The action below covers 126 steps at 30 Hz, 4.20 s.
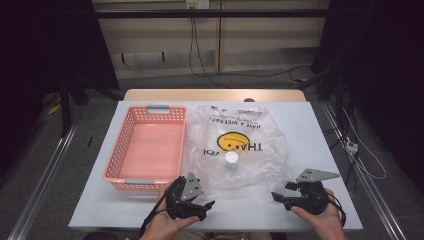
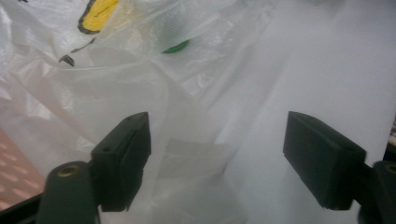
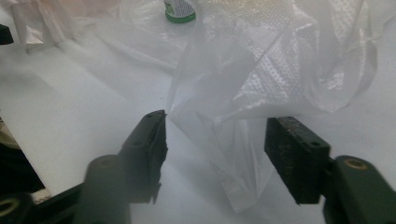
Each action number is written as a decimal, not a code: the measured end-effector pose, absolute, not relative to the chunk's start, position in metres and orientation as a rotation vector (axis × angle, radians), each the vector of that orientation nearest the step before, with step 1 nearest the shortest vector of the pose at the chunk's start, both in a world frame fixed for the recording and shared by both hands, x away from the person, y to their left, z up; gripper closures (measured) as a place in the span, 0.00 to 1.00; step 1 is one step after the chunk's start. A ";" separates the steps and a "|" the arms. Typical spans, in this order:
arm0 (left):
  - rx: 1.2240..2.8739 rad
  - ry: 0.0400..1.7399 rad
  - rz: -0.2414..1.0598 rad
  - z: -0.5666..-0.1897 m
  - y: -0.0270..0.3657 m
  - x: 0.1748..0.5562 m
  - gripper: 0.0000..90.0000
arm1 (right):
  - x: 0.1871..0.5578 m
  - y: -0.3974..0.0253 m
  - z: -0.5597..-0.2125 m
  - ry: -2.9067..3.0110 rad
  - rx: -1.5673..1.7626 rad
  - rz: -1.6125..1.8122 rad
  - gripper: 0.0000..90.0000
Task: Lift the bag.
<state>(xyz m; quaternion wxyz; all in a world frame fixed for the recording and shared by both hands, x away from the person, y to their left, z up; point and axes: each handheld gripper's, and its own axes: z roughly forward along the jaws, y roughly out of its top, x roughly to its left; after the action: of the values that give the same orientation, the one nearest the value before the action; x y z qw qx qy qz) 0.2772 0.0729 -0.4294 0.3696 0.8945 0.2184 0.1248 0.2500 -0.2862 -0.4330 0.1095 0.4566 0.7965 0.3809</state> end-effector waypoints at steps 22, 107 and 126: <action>2.330 0.720 0.200 -0.452 0.070 0.288 0.49 | 0.252 -0.289 -0.435 2.381 1.307 1.162 1.00; 1.594 0.654 0.497 -0.184 0.137 0.400 1.00 | 0.366 -0.329 -0.201 1.785 1.041 1.545 1.00; 1.605 0.715 0.517 -0.176 0.133 0.423 1.00 | 0.387 -0.333 -0.171 1.750 1.058 1.512 1.00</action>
<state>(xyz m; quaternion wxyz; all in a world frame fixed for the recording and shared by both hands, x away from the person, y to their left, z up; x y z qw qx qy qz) 0.4230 0.1329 -0.1764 0.6093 0.6948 0.3097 0.2238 0.3866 -0.3329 -0.1712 0.2948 0.3977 0.6576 0.5679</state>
